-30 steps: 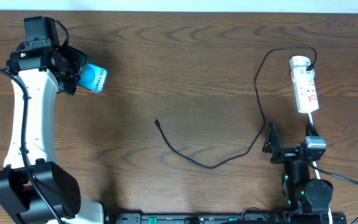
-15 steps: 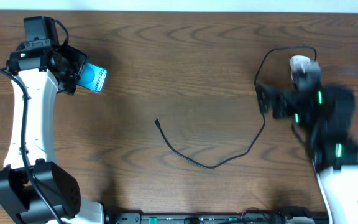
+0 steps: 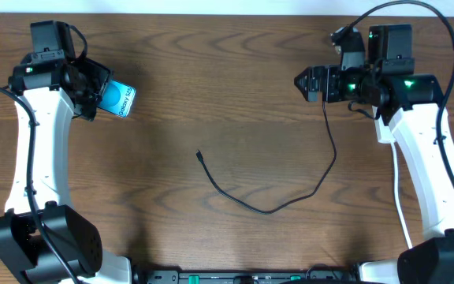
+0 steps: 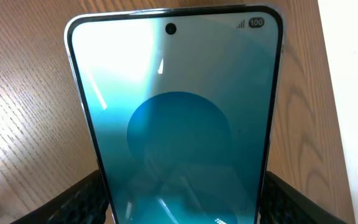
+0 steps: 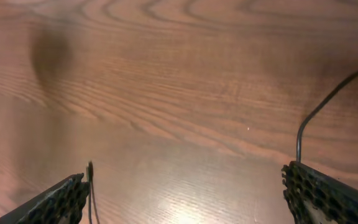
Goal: Plug charger to phone and switch on socket
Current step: 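Raise the right gripper and swing it toward the held phone, then bring the right gripper to the phone's bottom edge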
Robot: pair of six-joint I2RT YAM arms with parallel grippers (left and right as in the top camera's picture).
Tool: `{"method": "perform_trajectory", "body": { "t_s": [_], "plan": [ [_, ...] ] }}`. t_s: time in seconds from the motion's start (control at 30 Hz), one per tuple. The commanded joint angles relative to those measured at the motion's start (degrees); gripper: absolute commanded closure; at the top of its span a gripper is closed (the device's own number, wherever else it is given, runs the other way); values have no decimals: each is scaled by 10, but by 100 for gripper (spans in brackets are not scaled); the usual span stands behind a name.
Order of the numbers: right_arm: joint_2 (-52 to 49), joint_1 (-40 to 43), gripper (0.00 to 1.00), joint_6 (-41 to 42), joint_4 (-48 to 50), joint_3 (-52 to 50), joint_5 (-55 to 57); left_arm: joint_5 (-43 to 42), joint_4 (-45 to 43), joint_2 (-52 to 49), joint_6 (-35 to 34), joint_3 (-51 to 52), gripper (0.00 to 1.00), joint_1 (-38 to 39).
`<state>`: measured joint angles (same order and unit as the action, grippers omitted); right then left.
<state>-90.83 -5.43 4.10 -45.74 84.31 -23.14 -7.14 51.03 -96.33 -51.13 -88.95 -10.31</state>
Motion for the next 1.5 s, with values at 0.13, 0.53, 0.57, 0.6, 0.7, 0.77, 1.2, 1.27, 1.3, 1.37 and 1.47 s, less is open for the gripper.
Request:
{"method": "perform_trajectory", "body": {
  "t_s": [0.13, 0.53, 0.57, 0.6, 0.7, 0.77, 1.2, 1.27, 1.3, 1.37, 1.47],
  "plan": [
    [4, -5, 1, 2, -1, 14, 18, 7, 0, 1, 5, -2, 93, 4],
    [-47, -25, 1, 123, 150, 14, -192, 1, -1, 1, 5, -2, 93, 21],
    [-60, -26, 1, 142, 178, 14, -229, 1, -2, 1, 5, -2, 93, 21],
    [-76, -26, 1, 157, 204, 14, -261, 0, -1, 1, 4, -2, 93, 21],
    [-122, -30, 1, 182, 270, 14, -343, -26, -3, 1, 3, -2, 93, 21],
    [-154, -35, 1, 200, 313, 14, -393, -44, -8, 1, 2, -2, 93, 21],
    [-236, -87, 1, 306, 516, 14, -486, -75, -11, 1, -54, -2, 93, 21],
    [-236, -96, 1, 311, 515, 14, -469, -80, -12, 1, -70, -2, 93, 21],
    [-237, -99, 1, 311, 513, 14, -460, -88, -12, 1, -78, -2, 93, 21],
    [-237, -108, 4, 322, 503, 14, -428, -102, -19, 1, -81, -2, 93, 21],
    [-237, -119, 6, 351, 495, 14, -379, -104, -25, 1, -81, -2, 93, 23]
  ]
}}
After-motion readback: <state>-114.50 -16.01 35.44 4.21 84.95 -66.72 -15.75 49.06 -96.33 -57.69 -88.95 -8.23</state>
